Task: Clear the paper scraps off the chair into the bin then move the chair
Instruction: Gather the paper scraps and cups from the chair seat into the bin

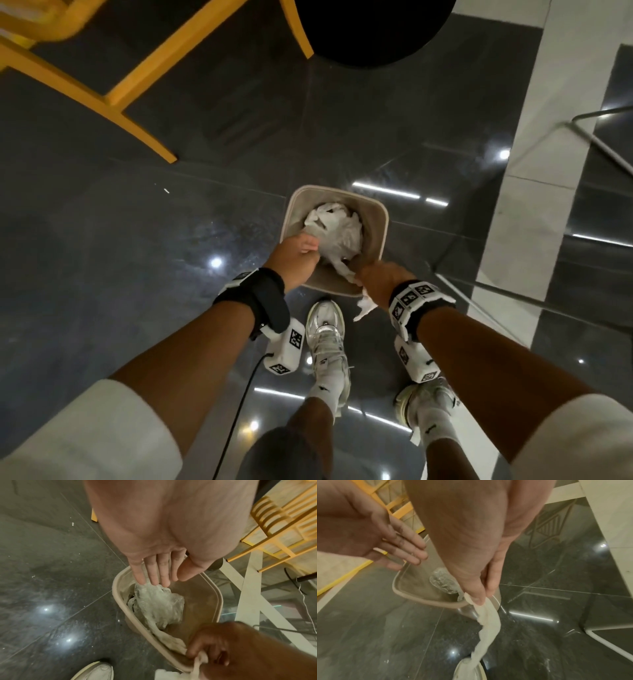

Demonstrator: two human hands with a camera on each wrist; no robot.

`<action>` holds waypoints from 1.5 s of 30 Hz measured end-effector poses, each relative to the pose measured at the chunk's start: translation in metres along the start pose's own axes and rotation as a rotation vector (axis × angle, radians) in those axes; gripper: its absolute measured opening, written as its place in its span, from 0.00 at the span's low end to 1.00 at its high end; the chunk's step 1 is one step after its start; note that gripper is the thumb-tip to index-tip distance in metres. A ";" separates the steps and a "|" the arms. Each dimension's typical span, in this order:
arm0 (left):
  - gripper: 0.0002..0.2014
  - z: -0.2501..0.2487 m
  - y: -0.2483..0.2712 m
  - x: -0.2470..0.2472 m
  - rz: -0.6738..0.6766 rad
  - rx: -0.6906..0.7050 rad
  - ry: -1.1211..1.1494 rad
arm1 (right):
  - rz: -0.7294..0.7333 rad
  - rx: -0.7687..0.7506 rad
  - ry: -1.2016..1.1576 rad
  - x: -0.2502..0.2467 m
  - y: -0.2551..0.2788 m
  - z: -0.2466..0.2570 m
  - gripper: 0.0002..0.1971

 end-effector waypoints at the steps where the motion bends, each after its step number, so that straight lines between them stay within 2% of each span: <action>1: 0.16 0.003 0.000 0.001 -0.010 -0.001 -0.039 | -0.061 0.017 -0.013 -0.006 0.000 -0.001 0.15; 3: 0.15 0.007 0.001 0.001 -0.066 0.005 -0.168 | -0.136 0.057 -0.125 -0.015 0.002 -0.008 0.13; 5: 0.15 0.011 0.003 -0.004 -0.162 -0.014 -0.370 | -0.209 0.083 -0.392 -0.022 0.001 -0.016 0.10; 7: 0.15 0.015 0.006 -0.008 -0.242 -0.049 -0.491 | -0.372 0.146 -0.716 -0.036 0.003 -0.027 0.05; 9: 0.15 0.022 0.007 -0.009 -0.290 -0.067 -0.492 | -0.544 0.259 -1.020 -0.044 0.009 -0.040 0.04; 11: 0.17 0.028 0.008 -0.006 -0.308 -0.073 -0.380 | -0.620 0.336 -1.232 -0.042 0.010 -0.048 0.06; 13: 0.19 0.031 0.005 -0.001 -0.290 -0.050 -0.212 | -0.534 0.316 -1.211 -0.041 0.009 -0.042 0.08; 16: 0.25 0.029 0.003 0.005 -0.246 -0.030 -0.136 | -0.305 0.176 -0.830 -0.036 0.008 -0.023 0.15; 18: 0.30 0.026 0.002 0.011 -0.194 -0.028 -0.120 | -0.241 0.156 -0.675 -0.028 0.012 -0.022 0.17; 20: 0.32 0.023 0.000 0.020 -0.142 -0.014 -0.168 | -0.224 0.185 -0.638 -0.021 0.017 -0.032 0.18; 22: 0.31 0.016 0.002 0.027 -0.134 -0.008 -0.202 | -0.216 0.214 -0.672 -0.016 0.025 -0.045 0.18; 25: 0.20 -0.015 0.018 0.030 -0.182 -0.003 -0.250 | -0.249 0.229 -0.875 -0.016 0.054 -0.061 0.16; 27: 0.19 -0.051 0.033 0.030 -0.205 0.017 -0.297 | -0.297 0.214 -1.039 -0.023 0.078 -0.073 0.14; 29: 0.21 -0.097 0.045 0.034 -0.204 0.055 -0.353 | -0.339 0.185 -1.131 -0.031 0.102 -0.093 0.07; 31: 0.20 -0.150 0.055 0.047 -0.175 0.117 -0.387 | -0.432 0.198 -1.264 -0.054 0.147 -0.117 0.04; 32: 0.20 -0.179 0.061 0.057 -0.159 0.156 -0.403 | -0.490 0.202 -1.332 -0.066 0.174 -0.132 0.05; 35: 0.17 -0.266 0.087 0.112 -0.075 0.294 -0.447 | -0.643 0.210 -1.444 -0.088 0.263 -0.186 0.14; 38: 0.15 -0.337 0.121 0.188 -0.012 0.469 -0.451 | -0.745 0.266 -1.471 -0.073 0.341 -0.251 0.11; 40: 0.15 -0.372 0.143 0.246 0.052 0.581 -0.455 | -0.814 0.405 -1.395 -0.044 0.385 -0.304 0.06; 42: 0.17 -0.394 0.163 0.312 0.171 0.667 -0.504 | -0.861 0.586 -1.245 -0.007 0.429 -0.354 0.09; 45: 0.22 -0.411 0.190 0.410 0.279 0.827 -0.656 | -0.889 0.714 -1.016 0.041 0.485 -0.397 0.13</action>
Point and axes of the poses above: each hand's wrist, its own y-axis away from the middle knuckle, its own x-axis out of the palm, z = x × y, the point moved 8 cm from there along -y, towards the middle knuckle
